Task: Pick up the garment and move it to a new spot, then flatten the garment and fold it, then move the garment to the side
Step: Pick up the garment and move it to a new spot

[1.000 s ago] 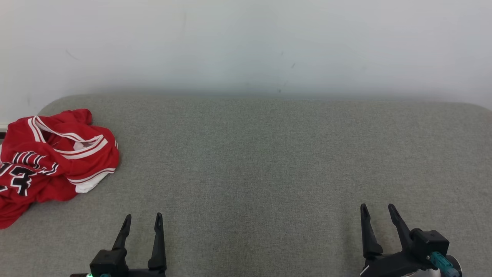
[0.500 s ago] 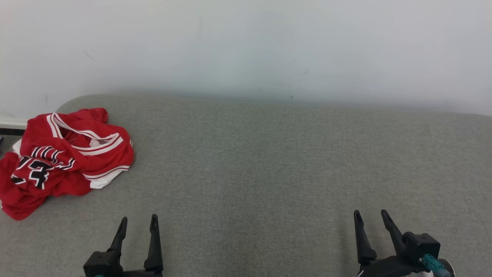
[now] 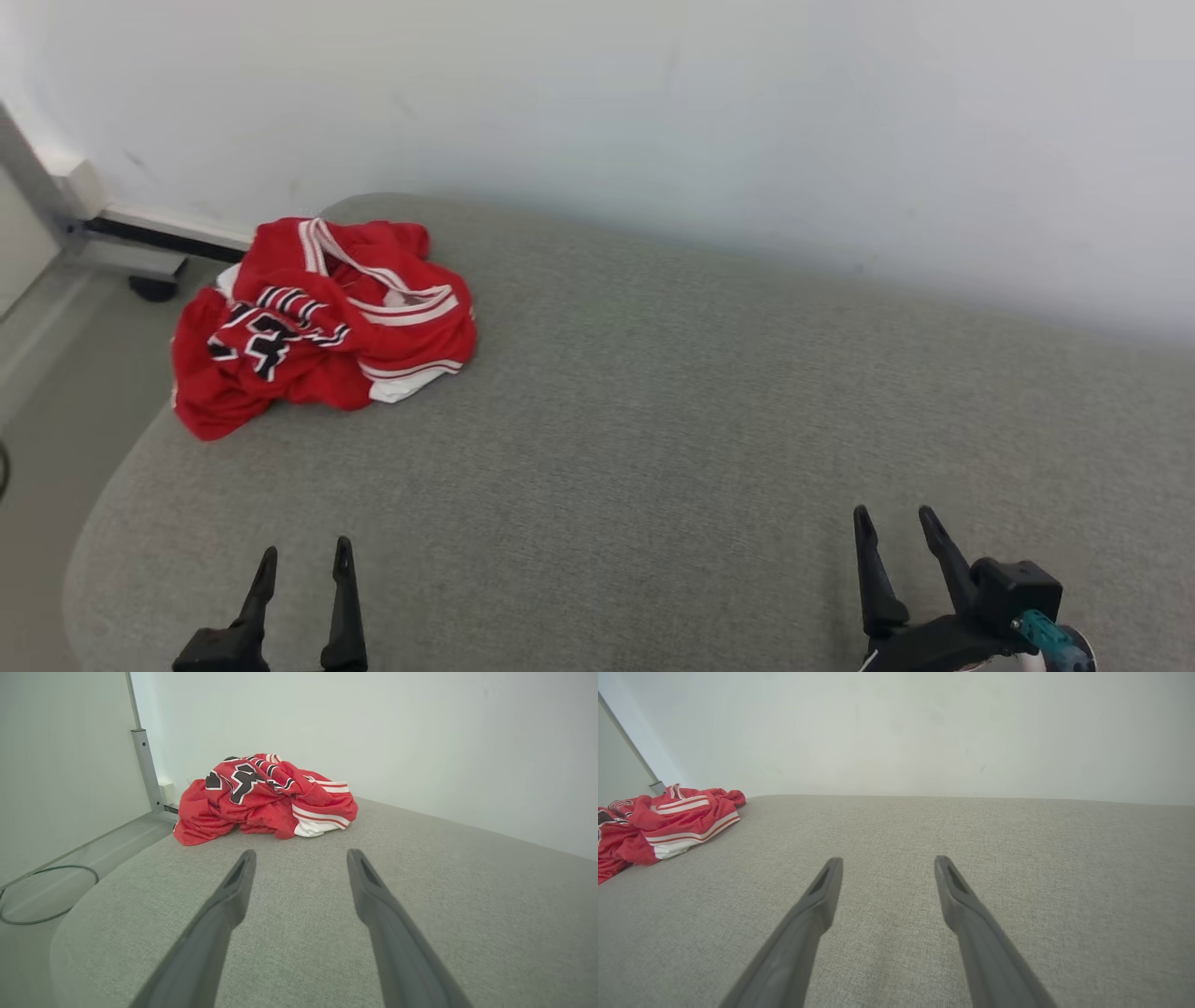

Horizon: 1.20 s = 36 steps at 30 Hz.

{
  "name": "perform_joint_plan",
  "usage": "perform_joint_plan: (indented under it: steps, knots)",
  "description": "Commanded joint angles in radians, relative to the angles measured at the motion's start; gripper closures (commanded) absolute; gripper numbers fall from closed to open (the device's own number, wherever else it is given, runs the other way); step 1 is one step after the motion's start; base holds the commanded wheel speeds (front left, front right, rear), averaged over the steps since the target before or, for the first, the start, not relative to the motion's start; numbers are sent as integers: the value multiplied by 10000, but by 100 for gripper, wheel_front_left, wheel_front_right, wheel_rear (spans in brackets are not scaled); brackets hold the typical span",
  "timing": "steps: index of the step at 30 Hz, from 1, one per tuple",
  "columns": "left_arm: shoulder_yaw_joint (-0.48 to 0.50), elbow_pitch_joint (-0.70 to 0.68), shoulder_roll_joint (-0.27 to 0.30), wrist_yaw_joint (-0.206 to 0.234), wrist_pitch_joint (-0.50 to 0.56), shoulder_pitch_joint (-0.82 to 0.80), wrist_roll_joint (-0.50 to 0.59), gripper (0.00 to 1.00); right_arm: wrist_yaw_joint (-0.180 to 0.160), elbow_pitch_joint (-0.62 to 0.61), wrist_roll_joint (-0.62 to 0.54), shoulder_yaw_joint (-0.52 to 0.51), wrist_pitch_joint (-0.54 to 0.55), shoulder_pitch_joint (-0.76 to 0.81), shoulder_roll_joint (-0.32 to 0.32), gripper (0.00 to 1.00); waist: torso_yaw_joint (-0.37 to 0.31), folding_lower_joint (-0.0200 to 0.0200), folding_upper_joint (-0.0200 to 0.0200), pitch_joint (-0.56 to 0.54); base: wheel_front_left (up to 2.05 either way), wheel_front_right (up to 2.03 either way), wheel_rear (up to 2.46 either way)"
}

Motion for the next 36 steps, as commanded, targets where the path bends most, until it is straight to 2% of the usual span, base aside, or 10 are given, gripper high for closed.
perform_joint_plan:
  steps: [1, 6, 11, 17, 25, 30, 36]
  knots:
    - [45, -8, 76, 15, -41, 67, 11, 0, 33, -46, 18, 2, -24, 225, -12, 0, 952, 0, 0, -124, 0, 0, 0]
    - [220, -43, 164, 56, -41, 231, 3, 0, 33, -493, 177, 202, -18, 552, -6, 0, 1798, 0, 0, -196, 0, 0, 0]
    - [647, -494, 123, 273, -41, 456, -132, 0, 33, -528, 94, 746, -21, 197, -12, 0, 2068, 0, 0, 92, 0, 0, 0]
    - [1282, -1041, 28, 610, -41, 878, -282, 0, 33, -421, 42, 1404, -20, -306, -14, 0, 2182, 0, 0, 266, 0, 0, 0]
    - [1707, -1383, -37, 759, -41, 1150, -296, 0, 33, -751, -30, 1916, -20, -235, -11, 0, 2187, 0, 0, 366, 0, 0, 0]
    - [1574, -1301, -79, 789, -41, 1050, -191, 0, 33, -887, -41, 1870, -20, -53, -12, 0, 2150, 0, 0, 362, 0, 0, 0]
    - [1027, -583, -5, 496, 299, 8, -155, 0, 33, -1152, -199, 1764, -19, 147, -12, 0, 2114, 0, 0, 502, 0, 0, 0]
